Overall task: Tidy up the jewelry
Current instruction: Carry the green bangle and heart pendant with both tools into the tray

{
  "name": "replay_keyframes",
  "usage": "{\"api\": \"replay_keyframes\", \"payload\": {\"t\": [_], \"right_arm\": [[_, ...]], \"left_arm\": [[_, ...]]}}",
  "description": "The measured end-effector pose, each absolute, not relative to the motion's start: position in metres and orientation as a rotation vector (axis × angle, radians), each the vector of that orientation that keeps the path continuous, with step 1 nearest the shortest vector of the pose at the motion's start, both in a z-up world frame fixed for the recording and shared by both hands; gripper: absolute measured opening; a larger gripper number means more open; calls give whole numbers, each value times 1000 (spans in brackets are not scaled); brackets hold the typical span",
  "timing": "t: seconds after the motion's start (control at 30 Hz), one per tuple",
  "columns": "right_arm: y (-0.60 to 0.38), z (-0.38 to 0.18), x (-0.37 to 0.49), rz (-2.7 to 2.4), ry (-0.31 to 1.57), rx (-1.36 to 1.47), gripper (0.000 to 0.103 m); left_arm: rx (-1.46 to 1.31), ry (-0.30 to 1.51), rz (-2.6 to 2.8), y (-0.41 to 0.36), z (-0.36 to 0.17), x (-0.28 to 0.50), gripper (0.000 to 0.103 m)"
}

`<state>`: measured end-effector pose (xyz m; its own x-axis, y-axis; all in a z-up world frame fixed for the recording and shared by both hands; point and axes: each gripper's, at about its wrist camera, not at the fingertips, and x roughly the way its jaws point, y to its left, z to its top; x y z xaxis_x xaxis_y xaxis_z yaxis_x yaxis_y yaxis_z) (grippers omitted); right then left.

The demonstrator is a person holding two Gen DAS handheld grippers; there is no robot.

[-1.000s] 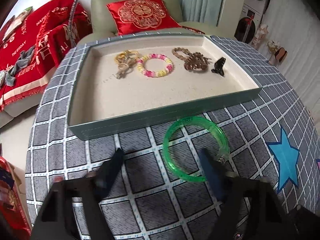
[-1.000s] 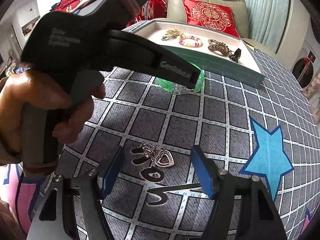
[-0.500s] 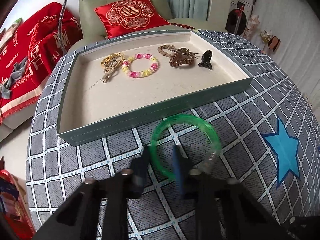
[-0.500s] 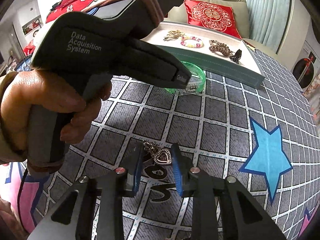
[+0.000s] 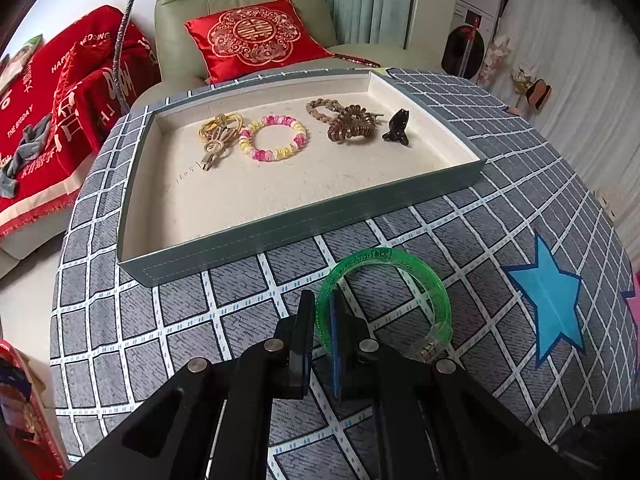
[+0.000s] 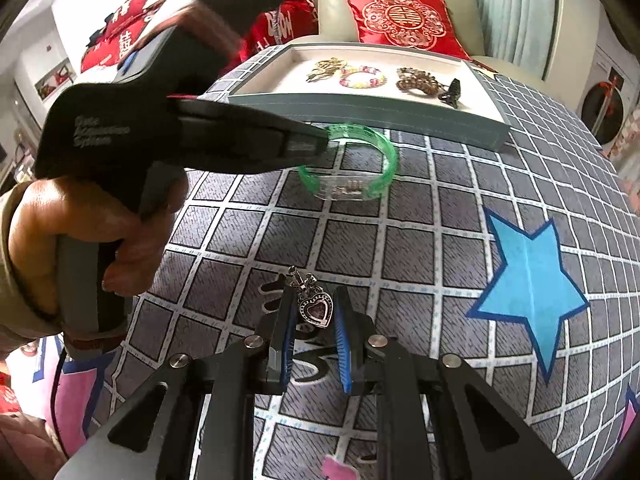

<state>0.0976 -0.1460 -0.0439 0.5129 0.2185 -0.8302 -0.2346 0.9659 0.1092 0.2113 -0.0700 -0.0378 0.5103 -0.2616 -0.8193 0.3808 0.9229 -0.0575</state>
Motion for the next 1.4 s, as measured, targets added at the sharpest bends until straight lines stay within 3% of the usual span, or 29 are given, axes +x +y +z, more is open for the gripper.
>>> {"api": "replay_keyframes", "payload": {"t": [0.63,1.1,1.4], "right_arm": [[-208,-10,109,180,941,146,20],[-231,37,192,182,866,248,20],[-233,29,250,173,901,276,20]], "left_arm": [[7,844,-359,-15,14,200,22],[-33,797,-310,-4,34,239,22],[-42,802,-267,-3,29,272,22]]}}
